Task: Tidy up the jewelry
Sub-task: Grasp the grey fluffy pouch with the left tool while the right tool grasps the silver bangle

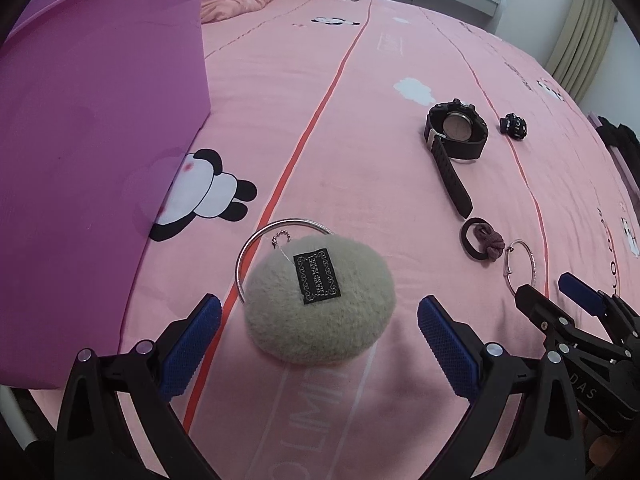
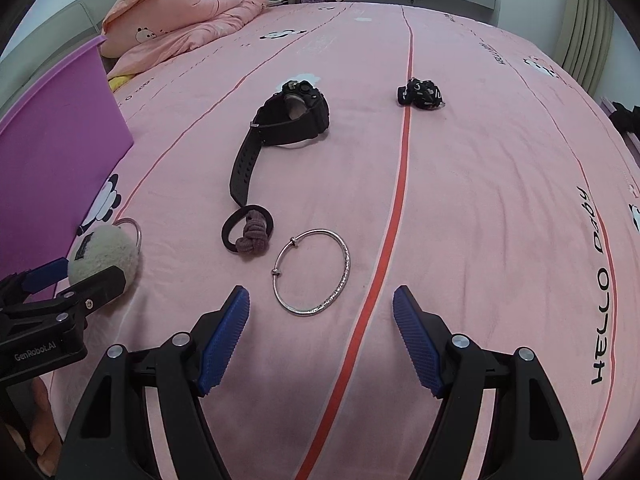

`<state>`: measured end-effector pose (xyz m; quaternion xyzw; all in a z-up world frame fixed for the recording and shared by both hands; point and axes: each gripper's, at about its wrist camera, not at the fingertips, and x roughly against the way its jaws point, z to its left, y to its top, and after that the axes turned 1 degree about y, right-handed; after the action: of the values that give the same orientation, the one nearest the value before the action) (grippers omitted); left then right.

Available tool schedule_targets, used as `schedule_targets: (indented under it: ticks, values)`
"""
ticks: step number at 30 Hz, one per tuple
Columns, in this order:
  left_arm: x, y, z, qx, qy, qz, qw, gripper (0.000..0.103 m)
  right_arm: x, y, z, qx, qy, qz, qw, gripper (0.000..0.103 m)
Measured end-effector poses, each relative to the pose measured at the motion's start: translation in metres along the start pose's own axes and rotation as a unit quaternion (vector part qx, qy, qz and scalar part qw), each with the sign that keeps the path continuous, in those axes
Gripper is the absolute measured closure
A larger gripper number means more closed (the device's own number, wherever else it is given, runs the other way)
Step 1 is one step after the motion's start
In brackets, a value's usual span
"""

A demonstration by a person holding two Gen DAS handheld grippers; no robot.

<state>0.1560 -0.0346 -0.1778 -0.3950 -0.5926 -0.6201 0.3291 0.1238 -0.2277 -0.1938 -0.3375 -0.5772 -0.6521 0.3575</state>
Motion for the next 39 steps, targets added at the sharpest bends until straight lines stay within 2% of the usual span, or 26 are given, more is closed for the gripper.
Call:
schedule_targets:
  ticks: [10, 20, 28, 33, 39]
  values:
    - [-0.015, 0.005, 0.005, 0.018, -0.002, 0.013, 0.9997, 0.006, -0.016, 0.007, 0.001, 0.012, -0.016, 0.008, 1.000, 0.032]
    - [-0.026, 0.006, 0.001, 0.009, 0.004, 0.016, 0.9998, 0.006, -0.025, 0.009, 0.003, 0.023, -0.027, 0.003, 0.999, 0.032]
    - [-0.034, 0.005, 0.004, 0.017, -0.008, 0.016, 0.9997, 0.008, -0.032, 0.009, 0.009, 0.038, -0.044, -0.003, 0.998, 0.032]
    - [-0.031, 0.004, 0.009, 0.027, -0.004, 0.011, 0.9996, 0.021, -0.030, 0.009, 0.010, 0.041, -0.040, -0.002, 0.998, 0.036]
    - [-0.025, 0.002, 0.011, 0.022, -0.003, 0.009, 0.9997, 0.033, -0.026, 0.006, 0.015, 0.050, -0.038, -0.003, 0.998, 0.053]
